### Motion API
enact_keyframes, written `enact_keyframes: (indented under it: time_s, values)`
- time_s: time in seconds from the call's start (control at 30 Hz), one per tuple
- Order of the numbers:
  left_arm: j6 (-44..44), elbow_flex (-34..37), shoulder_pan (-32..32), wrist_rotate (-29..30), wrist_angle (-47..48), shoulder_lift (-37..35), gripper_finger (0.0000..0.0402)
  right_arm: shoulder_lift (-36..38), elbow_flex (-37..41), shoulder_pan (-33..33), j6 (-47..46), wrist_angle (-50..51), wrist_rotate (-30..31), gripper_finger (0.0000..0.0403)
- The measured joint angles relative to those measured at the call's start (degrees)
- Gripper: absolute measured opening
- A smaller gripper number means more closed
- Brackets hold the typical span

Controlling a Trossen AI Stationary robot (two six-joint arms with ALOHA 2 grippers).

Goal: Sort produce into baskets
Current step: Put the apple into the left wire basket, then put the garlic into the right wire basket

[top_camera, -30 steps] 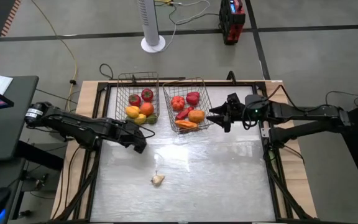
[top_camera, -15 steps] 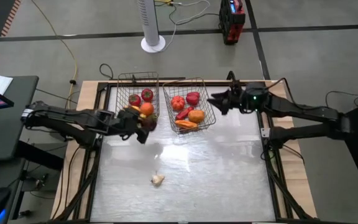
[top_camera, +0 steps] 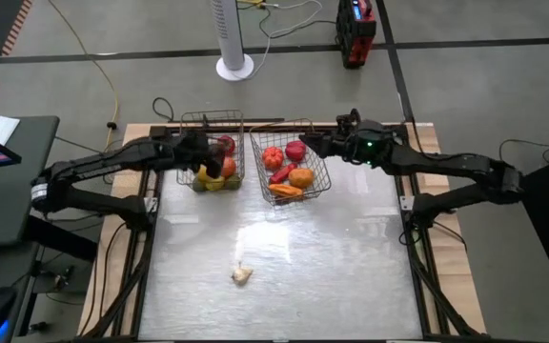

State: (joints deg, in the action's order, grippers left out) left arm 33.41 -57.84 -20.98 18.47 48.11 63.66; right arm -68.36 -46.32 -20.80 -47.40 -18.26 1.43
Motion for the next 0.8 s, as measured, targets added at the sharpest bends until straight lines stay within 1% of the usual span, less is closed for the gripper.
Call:
enact_keyframes:
  time_s: [0.1,0.2,0.3,0.43,0.5,0.57,0.67,0.73,0.8]
  values:
    - [-2.3,0.0,-4.3,-4.2,0.9,0.2,0.0317,-1.6,-1.5,0.4,-0.2,0.1,0.0,0.0301]
    - [-4.7,0.0,-7.1,-6.5,1.6,0.2,0.034,-2.3,-2.8,0.8,-0.1,0.1,0.0,0.0301]
    - [-6.6,0.0,-9.4,-8.7,3.6,0.2,0.0357,-2.2,-3.6,0.7,0.7,0.6,0.0,0.0301]
    - [-8.1,0.0,-11.2,-11.2,3.0,0.2,0.0375,-1.7,-3.9,-0.1,0.9,2.3,0.0,0.0301]
    - [-9.6,0.0,-11.9,-14.5,1.8,0.2,0.0381,-1.7,-3.9,-0.1,0.8,3.6,0.0,0.0301]
    - [-12.0,-0.1,-12.2,-19.4,0.7,0.2,0.0384,-2.1,-3.9,-0.6,0.1,3.7,-0.2,0.0301]
    - [-15.1,-0.5,-9.4,-26.6,0.8,0.2,0.0383,-2.3,-4.2,-1.6,-0.6,5.5,-3.5,0.0301]
    - [-15.8,-0.5,-5.2,-29.7,1.5,0.2,0.0377,-2.3,-6.0,-2.0,0.5,10.5,-4.6,0.0299]
    - [-15.2,-0.5,-0.4,-31.5,2.4,0.2,0.0369,-2.2,-8.8,-2.4,2.9,17.8,-4.8,0.0294]
